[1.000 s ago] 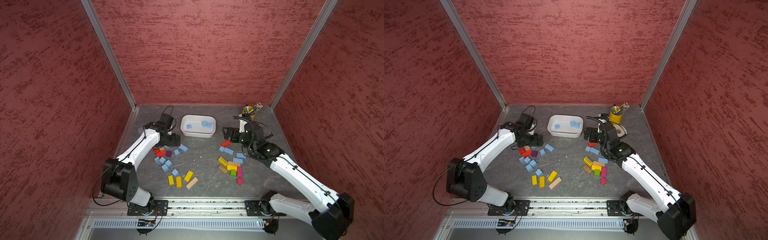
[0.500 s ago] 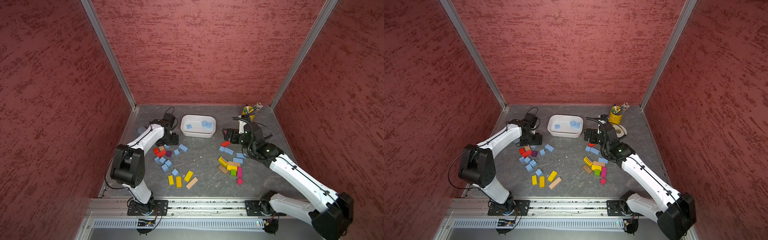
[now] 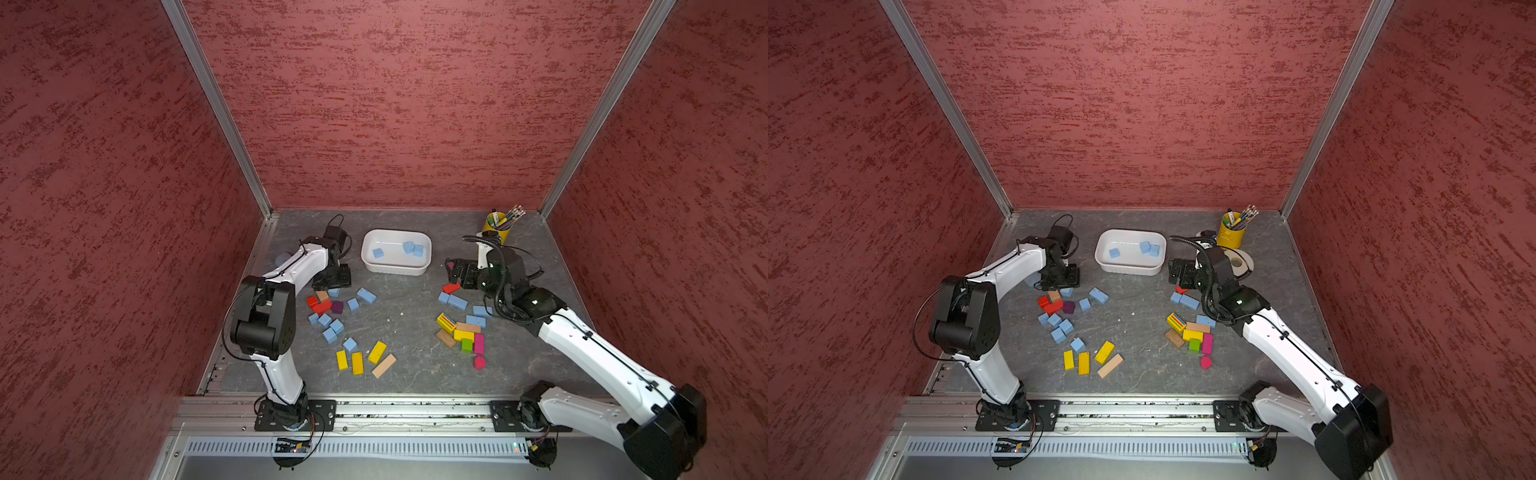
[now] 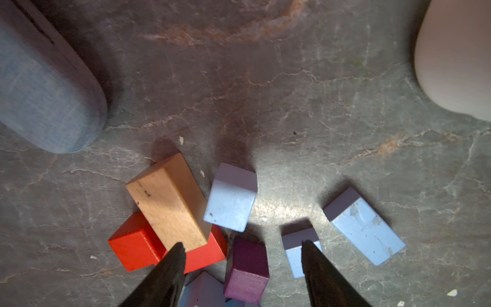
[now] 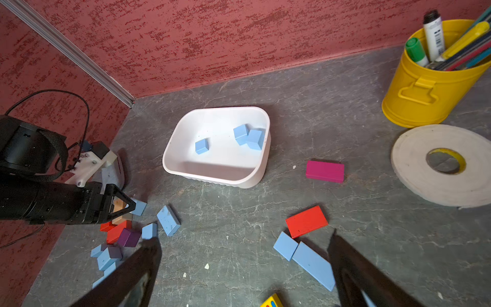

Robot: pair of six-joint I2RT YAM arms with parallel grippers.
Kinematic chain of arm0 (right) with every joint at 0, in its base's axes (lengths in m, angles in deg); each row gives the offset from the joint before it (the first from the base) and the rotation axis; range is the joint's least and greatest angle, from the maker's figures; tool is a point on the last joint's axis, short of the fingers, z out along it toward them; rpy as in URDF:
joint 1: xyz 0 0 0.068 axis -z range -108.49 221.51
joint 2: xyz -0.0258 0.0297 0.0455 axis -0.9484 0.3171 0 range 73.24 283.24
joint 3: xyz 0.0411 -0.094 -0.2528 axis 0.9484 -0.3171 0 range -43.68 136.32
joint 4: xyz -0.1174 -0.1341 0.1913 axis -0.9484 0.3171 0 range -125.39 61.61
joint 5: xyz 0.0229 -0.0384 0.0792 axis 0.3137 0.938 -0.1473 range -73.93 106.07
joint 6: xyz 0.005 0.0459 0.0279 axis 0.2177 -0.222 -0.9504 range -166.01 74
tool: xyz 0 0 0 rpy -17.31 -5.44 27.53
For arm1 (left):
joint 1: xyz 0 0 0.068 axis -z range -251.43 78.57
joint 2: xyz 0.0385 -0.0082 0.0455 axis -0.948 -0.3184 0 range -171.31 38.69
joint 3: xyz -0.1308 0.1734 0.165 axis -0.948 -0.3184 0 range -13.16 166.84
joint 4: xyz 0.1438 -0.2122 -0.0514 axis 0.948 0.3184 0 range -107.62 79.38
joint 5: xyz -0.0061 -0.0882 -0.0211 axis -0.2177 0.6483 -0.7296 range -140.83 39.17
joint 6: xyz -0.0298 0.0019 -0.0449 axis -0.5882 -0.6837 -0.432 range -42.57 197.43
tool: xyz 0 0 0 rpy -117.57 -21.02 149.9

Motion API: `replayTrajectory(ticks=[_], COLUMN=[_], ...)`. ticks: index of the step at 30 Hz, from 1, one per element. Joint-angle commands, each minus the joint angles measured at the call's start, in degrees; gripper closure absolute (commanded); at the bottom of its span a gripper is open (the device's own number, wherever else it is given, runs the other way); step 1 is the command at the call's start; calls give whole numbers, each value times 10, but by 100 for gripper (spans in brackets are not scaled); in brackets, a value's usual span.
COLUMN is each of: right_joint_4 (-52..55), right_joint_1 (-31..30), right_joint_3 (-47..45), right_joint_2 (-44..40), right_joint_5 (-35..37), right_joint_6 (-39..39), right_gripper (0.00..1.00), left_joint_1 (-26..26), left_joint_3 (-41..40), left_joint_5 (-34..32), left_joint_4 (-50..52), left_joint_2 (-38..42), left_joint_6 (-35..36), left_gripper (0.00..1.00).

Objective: Pick out the blue building blocks
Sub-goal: Pick up the building block from the center of the board.

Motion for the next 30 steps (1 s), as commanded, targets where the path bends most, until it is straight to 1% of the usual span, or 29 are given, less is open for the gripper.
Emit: replayTrajectory(ticks=[1, 5, 11, 19, 25, 30], right_joint_4=[1, -1, -1, -2, -1, -2], right_joint_1=[2, 2, 2, 2, 2, 2], right_joint_3=[-7, -7, -5, -5, -4, -6], right_joint_2=[-13, -13, -11, -10, -10, -10], right_joint_5=[15, 14, 13, 11, 10, 10], right_joint_6=[6, 4, 4, 4, 4, 5], right_gripper=[1, 2, 1, 1, 1, 1], left_joint_1=[-9, -15, -24, -25, -25, -26], left_joint_3=[8, 10, 9, 6, 2, -2], left_joint_5=[14, 23, 31, 38, 43, 46], left_joint_4=[-21, -29, -35, -40, -40, -42], left_joint_2=[-17, -27, -36, -49, -51, -53], left_joint_6=[1, 4, 4, 3, 1, 0], left_gripper=[35, 41, 47, 60, 65, 68])
